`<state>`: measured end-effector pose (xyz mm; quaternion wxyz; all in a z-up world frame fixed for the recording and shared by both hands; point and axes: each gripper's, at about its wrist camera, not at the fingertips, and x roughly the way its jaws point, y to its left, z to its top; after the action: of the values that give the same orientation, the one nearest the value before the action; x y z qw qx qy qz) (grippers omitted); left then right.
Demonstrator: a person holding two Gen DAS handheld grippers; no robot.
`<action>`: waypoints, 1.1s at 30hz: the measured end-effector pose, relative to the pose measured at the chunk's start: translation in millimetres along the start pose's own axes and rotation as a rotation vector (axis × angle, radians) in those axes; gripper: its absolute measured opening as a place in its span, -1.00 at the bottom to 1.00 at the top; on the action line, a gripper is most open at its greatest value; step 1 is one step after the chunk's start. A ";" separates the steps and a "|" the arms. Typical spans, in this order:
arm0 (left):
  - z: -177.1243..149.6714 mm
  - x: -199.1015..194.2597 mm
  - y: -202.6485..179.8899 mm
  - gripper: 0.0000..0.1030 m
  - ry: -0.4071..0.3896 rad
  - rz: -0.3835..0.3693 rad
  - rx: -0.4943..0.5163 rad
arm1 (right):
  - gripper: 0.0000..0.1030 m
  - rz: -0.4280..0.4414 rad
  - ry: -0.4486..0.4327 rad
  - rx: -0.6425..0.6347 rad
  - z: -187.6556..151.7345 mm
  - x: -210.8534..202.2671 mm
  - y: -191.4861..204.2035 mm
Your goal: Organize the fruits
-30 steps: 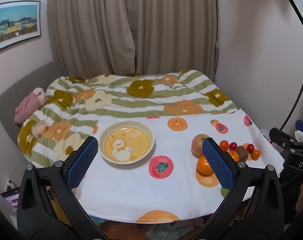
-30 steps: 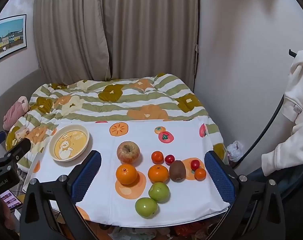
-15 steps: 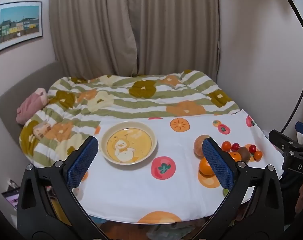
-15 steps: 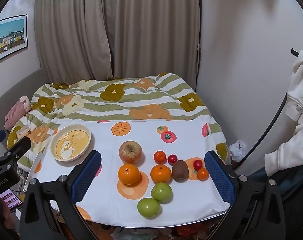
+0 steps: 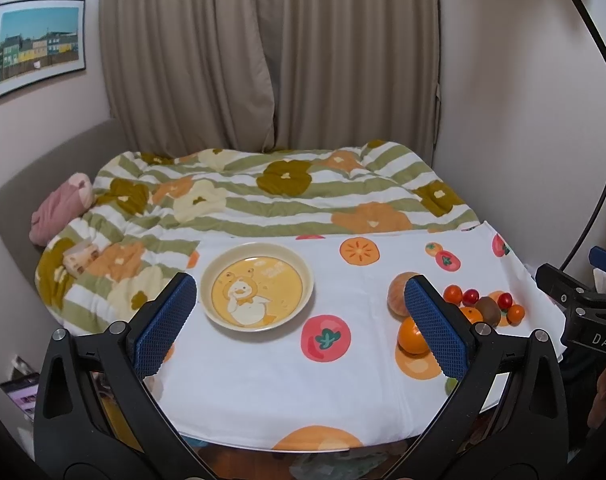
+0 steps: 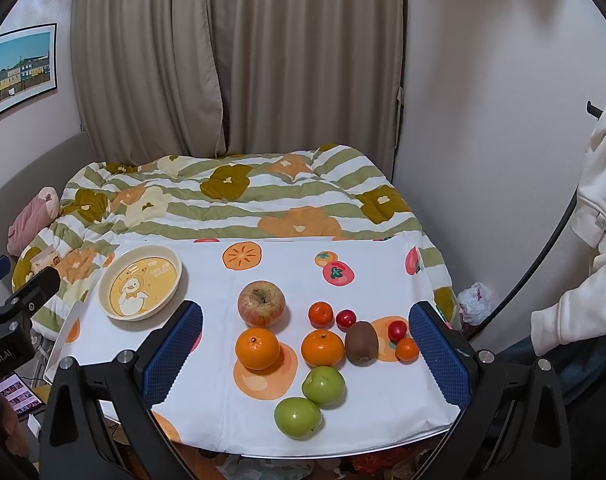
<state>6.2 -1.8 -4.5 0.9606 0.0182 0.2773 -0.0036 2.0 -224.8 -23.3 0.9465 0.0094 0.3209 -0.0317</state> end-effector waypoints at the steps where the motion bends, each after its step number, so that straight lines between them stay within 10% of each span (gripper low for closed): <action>1: 0.0 0.2 -0.1 1.00 0.000 0.000 -0.001 | 1.00 0.001 0.000 -0.002 -0.6 5.1 2.7; 33: -2.3 7.8 -2.6 1.00 0.002 -0.002 -0.003 | 1.00 0.003 -0.001 -0.003 -2.0 10.5 -0.2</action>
<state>11.5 -4.3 -10.7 0.9603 0.0167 0.2784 -0.0040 9.0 -225.5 -31.2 0.9467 0.0081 0.3206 -0.0300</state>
